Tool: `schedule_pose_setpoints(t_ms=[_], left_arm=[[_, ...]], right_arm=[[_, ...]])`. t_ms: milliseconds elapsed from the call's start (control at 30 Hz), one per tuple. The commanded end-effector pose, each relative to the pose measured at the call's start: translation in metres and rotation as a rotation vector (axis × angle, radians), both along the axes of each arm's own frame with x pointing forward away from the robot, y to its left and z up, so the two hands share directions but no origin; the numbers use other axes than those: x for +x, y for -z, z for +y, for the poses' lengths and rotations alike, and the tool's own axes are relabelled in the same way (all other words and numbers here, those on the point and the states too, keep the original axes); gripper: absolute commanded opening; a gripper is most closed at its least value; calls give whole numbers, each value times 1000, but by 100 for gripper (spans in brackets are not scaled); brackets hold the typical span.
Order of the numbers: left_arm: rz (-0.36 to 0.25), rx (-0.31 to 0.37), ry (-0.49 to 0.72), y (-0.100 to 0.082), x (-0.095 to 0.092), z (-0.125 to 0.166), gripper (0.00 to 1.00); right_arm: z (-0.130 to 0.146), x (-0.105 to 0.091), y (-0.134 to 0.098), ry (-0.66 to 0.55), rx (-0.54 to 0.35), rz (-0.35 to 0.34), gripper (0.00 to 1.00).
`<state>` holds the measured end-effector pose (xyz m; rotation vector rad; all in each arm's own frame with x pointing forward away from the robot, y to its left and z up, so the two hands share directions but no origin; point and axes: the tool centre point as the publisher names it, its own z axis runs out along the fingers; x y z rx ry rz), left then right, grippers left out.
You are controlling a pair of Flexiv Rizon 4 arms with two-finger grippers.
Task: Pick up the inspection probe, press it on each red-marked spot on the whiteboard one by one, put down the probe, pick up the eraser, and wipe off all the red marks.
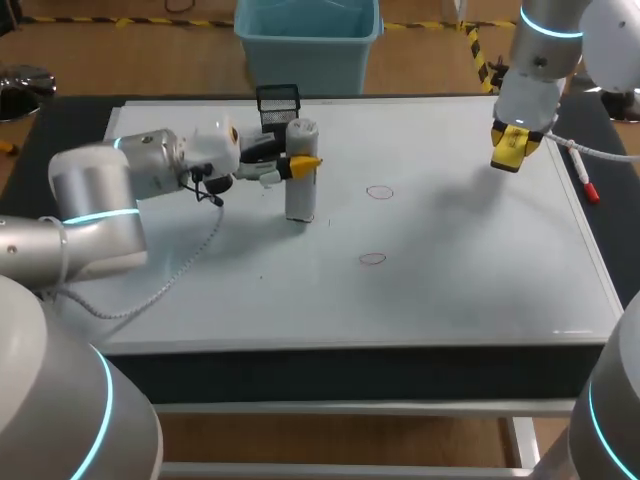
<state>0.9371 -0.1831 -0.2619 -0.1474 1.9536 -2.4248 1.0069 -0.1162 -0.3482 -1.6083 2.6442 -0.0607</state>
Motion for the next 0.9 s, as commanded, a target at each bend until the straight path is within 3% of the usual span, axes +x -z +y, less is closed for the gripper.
schedule_pose_setpoints(t_ms=[33,533,900], left_arm=[[-2,-5,-8,2,1,-2,0],[13,19,-11,15,3,-2,0],[0,98,-1,17,3,0,0]], right_arm=[[-1,0,-1,-1,-3,-1,0],[-1,0,-1,-1,-3,-1,0],[-1,0,-1,-1,-3,-1,0]])
